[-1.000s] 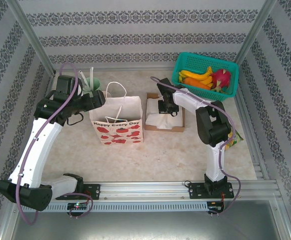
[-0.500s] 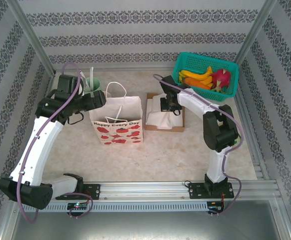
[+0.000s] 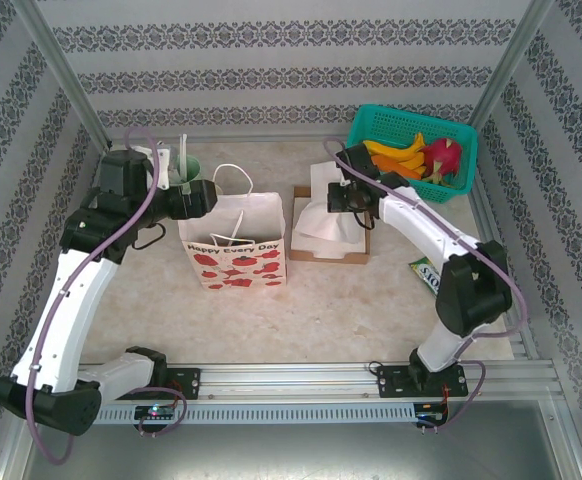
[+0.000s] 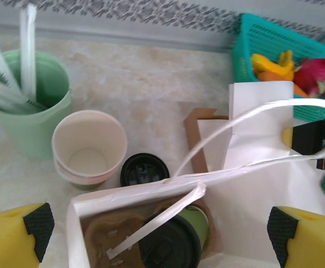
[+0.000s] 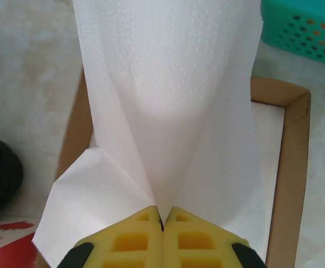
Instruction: Pack the takeout coffee
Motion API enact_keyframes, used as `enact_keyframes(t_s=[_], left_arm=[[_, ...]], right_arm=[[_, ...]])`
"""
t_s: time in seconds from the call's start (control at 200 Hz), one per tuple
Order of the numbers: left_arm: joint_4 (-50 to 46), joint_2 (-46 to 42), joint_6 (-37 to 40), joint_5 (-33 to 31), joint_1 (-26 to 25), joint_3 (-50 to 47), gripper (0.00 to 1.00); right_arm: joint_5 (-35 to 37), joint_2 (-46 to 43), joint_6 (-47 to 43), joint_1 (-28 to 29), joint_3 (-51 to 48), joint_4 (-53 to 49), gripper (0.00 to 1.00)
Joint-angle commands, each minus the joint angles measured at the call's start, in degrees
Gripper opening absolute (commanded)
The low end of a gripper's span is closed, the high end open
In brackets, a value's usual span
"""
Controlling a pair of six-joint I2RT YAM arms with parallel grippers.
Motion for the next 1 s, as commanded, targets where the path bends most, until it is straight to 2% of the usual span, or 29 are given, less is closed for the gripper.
enact_keyframes(t_s=[0.0,0.105,0.295,0.44,0.55,0.62,0.749,0.854,0.909,0.994], left_arm=[[5.7,-1.5,7.6,9.4,0.6,-0.3,1.0],[7.4,-1.6,12.2,14.9,0.2,1.1,1.0],[11.8,-0.6,17.9,15.3,-0.4,4.0,1.0],[8.9,1.5,13.8,4.8,-0.4,6.5,1.0],[7.6,0.3,10.0,-2.2,-0.3,3.3,1.0],[5.2,1.0,8.2,-4.7,-0.3,2.7,1.0],[0.8,3.9,3.9,-7.5,-0.3,3.6,1.0],[-2.9,5.7,-3.2,-18.7,0.1,4.1,1.0],[-5.1,6.2,-6.4,-22.3,0.6,4.4,1.0],[-5.2,6.4,-8.6,-21.7,0.9,3.6,1.0]], right_arm=[[-4.5,-6.9,-3.7,-0.5,-0.7,7.1,0.0],[-8.5,-11.8,-6.9,-0.5,-0.7,9.4,0.0],[-16.0,-19.4,-14.7,1.2,2.1,13.3,0.0],[-15.9,-21.9,-22.2,6.2,5.6,14.9,0.0],[-12.9,-21.7,-28.0,12.0,7.6,16.7,0.0],[-9.1,-21.0,-32.1,16.0,7.6,19.3,0.0],[0.5,-18.1,-46.4,26.0,7.6,21.4,0.0],[5.4,-15.8,-53.1,30.8,5.6,21.3,0.0],[5.2,-14.3,-54.7,31.8,4.9,19.2,0.0],[2.0,-11.5,-55.7,31.9,5.3,13.6,0.0]])
